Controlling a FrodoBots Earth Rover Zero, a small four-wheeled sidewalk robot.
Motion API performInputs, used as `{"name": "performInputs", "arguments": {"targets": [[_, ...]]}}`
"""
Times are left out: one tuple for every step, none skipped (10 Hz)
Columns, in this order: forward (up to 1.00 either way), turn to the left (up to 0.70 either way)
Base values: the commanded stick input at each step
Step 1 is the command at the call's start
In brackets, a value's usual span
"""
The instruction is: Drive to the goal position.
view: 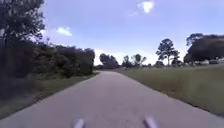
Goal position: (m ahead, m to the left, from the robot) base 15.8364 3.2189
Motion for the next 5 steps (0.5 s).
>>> {"name": "performInputs", "arguments": {"targets": [[0.50,0.00],[0.50,0.00],[0.50,0.00],[0.50,0.00],[0.50,0.00]]}}
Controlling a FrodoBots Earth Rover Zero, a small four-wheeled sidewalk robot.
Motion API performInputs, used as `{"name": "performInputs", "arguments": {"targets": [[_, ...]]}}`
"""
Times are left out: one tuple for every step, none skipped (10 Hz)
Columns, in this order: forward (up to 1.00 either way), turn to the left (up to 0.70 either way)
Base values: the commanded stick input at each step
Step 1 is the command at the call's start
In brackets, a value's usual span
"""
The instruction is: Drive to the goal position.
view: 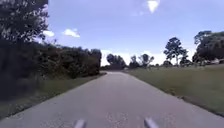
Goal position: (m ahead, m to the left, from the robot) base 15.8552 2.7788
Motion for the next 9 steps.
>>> {"name": "performInputs", "arguments": {"targets": [[0.50,0.00],[0.50,0.00],[0.50,0.00],[0.50,0.00],[0.50,0.00],[0.50,0.00],[0.50,0.00],[0.50,0.00],[0.50,0.00]]}}
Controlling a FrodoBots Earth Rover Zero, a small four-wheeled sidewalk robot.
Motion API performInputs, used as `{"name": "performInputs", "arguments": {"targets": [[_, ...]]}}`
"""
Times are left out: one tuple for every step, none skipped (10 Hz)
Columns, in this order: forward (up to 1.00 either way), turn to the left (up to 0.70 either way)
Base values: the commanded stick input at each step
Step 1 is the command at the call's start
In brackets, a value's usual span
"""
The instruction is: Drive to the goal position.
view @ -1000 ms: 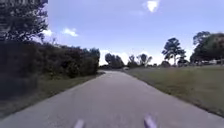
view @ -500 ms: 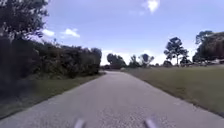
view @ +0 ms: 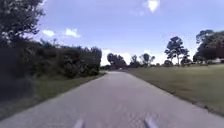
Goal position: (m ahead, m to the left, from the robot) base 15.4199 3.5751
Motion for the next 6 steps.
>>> {"name": "performInputs", "arguments": {"targets": [[0.50,0.00],[0.50,0.00],[0.50,0.00],[0.50,0.00],[0.50,0.00],[0.50,0.00]]}}
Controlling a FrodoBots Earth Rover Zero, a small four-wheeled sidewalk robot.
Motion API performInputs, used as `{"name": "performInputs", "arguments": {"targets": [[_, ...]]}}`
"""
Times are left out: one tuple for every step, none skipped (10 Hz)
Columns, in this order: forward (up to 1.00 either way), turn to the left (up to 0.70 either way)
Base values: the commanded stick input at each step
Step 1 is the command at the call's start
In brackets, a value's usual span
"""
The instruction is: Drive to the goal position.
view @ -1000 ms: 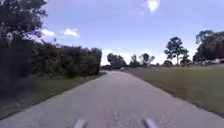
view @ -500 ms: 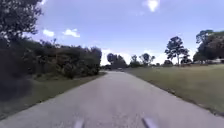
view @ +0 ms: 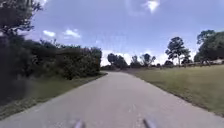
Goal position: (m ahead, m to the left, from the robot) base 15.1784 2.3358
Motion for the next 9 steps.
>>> {"name": "performInputs", "arguments": {"targets": [[0.50,0.00],[0.50,0.00],[0.50,0.00],[0.50,0.00],[0.50,0.00],[0.50,0.00],[0.50,0.00],[0.50,0.00],[0.50,0.00]]}}
